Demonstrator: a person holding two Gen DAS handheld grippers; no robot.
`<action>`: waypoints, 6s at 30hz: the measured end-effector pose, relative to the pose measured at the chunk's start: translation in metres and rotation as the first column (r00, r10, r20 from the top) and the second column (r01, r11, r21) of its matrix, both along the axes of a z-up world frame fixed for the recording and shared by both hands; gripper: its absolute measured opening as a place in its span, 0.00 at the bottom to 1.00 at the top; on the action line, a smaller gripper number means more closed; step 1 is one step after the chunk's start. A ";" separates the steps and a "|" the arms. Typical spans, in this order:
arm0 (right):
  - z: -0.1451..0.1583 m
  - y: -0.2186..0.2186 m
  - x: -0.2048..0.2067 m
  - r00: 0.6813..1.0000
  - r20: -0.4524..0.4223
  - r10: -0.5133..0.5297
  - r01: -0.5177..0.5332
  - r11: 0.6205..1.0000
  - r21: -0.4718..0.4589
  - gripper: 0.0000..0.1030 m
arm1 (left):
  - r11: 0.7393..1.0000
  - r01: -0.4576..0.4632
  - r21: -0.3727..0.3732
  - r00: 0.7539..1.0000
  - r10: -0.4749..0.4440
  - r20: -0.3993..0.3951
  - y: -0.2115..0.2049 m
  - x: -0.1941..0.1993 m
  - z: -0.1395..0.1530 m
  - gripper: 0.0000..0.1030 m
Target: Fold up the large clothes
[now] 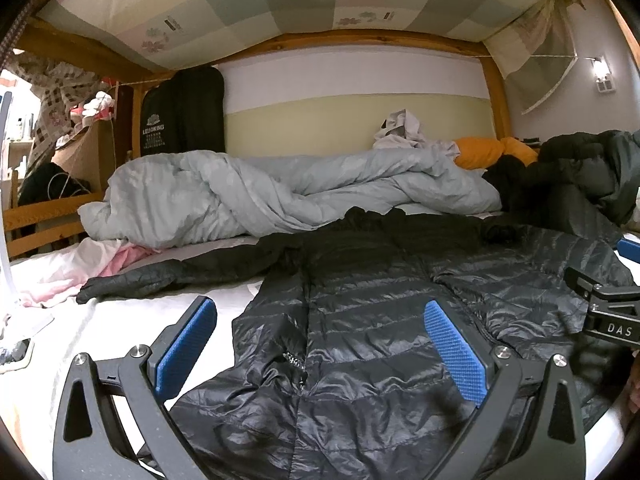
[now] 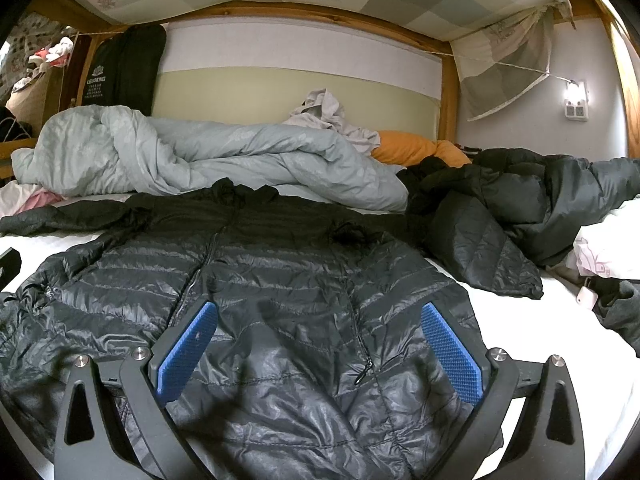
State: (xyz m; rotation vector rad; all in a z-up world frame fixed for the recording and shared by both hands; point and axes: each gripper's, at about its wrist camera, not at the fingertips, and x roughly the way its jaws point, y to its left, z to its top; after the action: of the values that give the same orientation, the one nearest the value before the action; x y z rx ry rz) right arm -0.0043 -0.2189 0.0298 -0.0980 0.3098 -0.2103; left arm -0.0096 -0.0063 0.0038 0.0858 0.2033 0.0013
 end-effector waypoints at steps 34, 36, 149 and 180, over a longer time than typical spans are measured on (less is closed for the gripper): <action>-0.001 -0.002 -0.002 0.999 0.013 -0.034 0.034 0.999 -0.010 1.00 | 1.000 -0.001 -0.019 1.000 0.001 -0.010 0.004 0.002 -0.002 1.00; -0.001 -0.002 -0.002 0.999 0.012 -0.034 0.034 0.999 -0.010 1.00 | 1.000 -0.001 -0.019 1.000 0.001 -0.010 0.004 0.002 -0.002 1.00; 0.007 -0.020 -0.113 0.935 -0.355 -0.006 -0.093 0.960 -0.263 0.08 | 0.941 0.097 0.324 0.938 0.022 -0.345 0.033 -0.065 0.013 0.69; 0.073 -0.143 0.002 0.990 -0.103 0.095 -0.082 0.988 0.130 0.82 | 0.964 0.008 0.265 0.860 0.129 -0.494 0.074 0.112 -0.023 0.87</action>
State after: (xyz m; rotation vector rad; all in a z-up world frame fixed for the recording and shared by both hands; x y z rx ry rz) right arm -0.0024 -0.3618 0.1032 0.0010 0.4254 -0.0969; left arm 0.1027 0.0676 -0.0193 0.3434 0.7394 0.0698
